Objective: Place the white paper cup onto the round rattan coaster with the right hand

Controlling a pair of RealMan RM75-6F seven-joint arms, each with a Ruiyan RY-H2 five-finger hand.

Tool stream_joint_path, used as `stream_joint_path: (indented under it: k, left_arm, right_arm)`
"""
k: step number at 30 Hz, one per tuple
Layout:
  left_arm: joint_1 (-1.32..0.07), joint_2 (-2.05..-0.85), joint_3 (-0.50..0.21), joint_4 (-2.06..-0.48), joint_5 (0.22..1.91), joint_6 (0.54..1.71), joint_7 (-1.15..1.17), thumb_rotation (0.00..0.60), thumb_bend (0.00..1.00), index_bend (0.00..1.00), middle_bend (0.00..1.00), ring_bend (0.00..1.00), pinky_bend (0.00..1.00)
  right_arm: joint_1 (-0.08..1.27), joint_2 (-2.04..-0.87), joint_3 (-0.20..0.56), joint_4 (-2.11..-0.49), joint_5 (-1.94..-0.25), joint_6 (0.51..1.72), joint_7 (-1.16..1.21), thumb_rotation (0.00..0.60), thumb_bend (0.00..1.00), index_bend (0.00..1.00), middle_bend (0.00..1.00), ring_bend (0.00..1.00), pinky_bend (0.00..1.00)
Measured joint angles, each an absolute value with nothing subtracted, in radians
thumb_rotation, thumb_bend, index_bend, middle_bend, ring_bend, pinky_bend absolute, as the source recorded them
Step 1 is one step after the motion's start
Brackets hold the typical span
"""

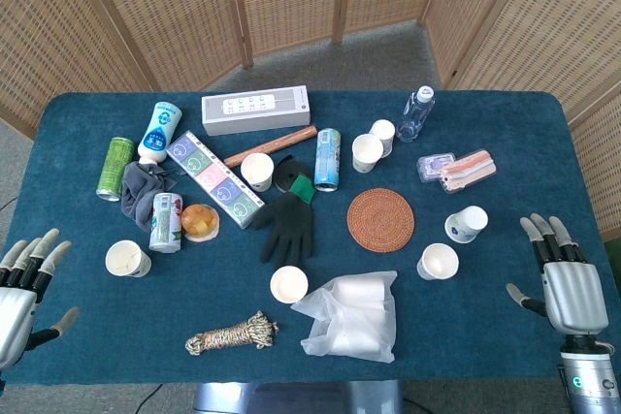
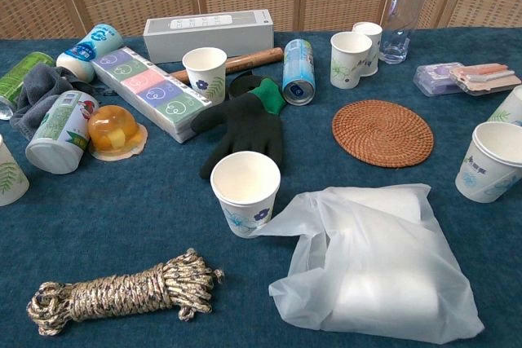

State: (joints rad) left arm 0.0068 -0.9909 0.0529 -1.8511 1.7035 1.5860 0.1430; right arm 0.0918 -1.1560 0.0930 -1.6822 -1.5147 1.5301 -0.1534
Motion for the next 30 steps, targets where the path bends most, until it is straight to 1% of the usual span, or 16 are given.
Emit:
stream_joint_path:
  k: [9,17,18,23,30]
  left_arm:
    - [0.008,-0.986,0.056,-1.854,1.714,1.591,0.127,0.600,0.29,0.06,0.00,0.00,0.00]
    - [0.011,-0.977,0.062,-1.866,1.728,1.595,0.114,0.600,0.29,0.06,0.00,0.00,0.00]
    - [0.011,-0.976,0.062,-1.867,1.726,1.594,0.114,0.600,0.29,0.06,0.00,0.00,0.00]
    - [0.013,-0.971,0.061,-1.882,1.709,1.588,0.116,0.600,0.29,0.06,0.00,0.00,0.00]
    - [0.005,-0.970,0.044,-1.892,1.664,1.571,0.115,0.600,0.29,0.06,0.00,0.00,0.00]
  right_arm:
    - [0.099,-1.162,0.091,-1.683,-1.510,1.510,-0.153,0.600,0.11,0.08,0.07,0.04,0.28]
    - [0.125,-1.189,0.105,-1.663,-1.490,1.476,-0.147,0.600,0.14,0.08,0.07,0.04,0.29]
    - [0.130,-1.190,0.109,-1.660,-1.488,1.472,-0.147,0.600,0.14,0.08,0.07,0.04,0.29]
    - [0.170,-1.201,0.138,-1.641,-1.494,1.454,-0.131,0.600,0.15,0.00,0.04,0.04,0.32]
    - [0.271,-1.229,0.184,-1.613,-1.512,1.382,-0.130,0.600,0.16,0.00,0.06,0.04,0.33]
